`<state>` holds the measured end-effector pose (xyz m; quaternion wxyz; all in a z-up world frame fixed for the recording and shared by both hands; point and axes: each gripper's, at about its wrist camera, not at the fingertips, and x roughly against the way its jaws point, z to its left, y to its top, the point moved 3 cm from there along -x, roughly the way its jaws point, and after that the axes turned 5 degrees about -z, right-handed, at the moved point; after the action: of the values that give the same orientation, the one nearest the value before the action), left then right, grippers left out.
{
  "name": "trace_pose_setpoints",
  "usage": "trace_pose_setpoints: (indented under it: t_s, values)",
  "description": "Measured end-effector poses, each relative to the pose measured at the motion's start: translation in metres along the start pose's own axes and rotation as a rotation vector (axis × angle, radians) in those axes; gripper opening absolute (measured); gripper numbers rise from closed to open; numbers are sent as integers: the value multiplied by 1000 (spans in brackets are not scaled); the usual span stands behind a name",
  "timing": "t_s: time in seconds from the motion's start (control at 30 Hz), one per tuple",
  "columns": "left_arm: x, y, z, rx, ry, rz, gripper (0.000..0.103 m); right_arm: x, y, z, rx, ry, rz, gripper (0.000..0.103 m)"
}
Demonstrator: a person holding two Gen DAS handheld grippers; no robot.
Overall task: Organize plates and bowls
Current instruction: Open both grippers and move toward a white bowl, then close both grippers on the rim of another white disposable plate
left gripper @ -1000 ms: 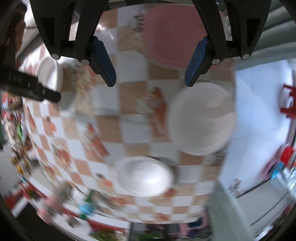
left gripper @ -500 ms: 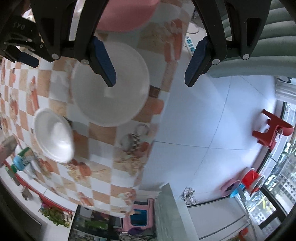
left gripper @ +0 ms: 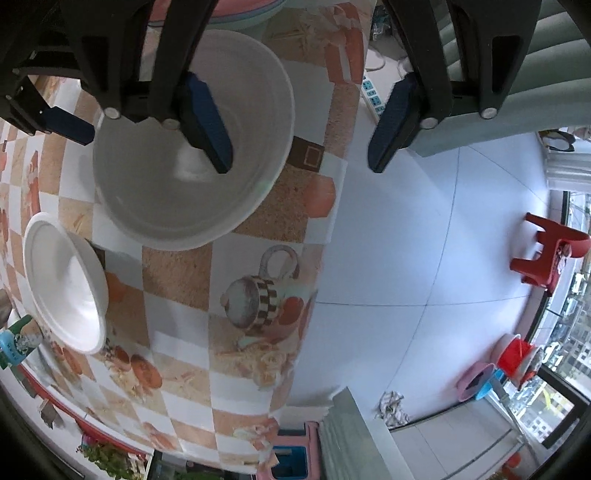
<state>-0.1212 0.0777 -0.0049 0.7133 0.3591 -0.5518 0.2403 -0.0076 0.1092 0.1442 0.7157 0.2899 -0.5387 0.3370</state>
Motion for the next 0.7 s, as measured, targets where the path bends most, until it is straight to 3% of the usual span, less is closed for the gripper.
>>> trace_pose_setpoints:
  t_s: [0.03,0.1,0.13,0.17,0.23,0.3,0.4,0.7]
  values:
    - [-3,-1,-2,-9,-7,13,65,-2,0,0,-1,1,2,80]
    - [-8,-2,-6,-25,-13,40,42,-3,-1,1,-2,9,1,75]
    - [-11,-4,-9,-32,-17,56,35,-4,-1,3,-1,15,1,62]
    - [-13,-5,-11,-33,-30,68,28,-4,-1,2,-3,23,4,54]
    - [-13,-7,-17,-38,-35,64,27,-9,1,1,-24,45,21,38]
    - [-11,-8,-23,-60,-34,57,27,-11,-2,-5,-65,100,39,30]
    - [-9,-10,-39,-96,-37,57,27,-7,-3,-8,-43,105,28,18]
    - [1,-44,-112,-254,-78,75,27,17,-27,-51,-54,38,12,17]
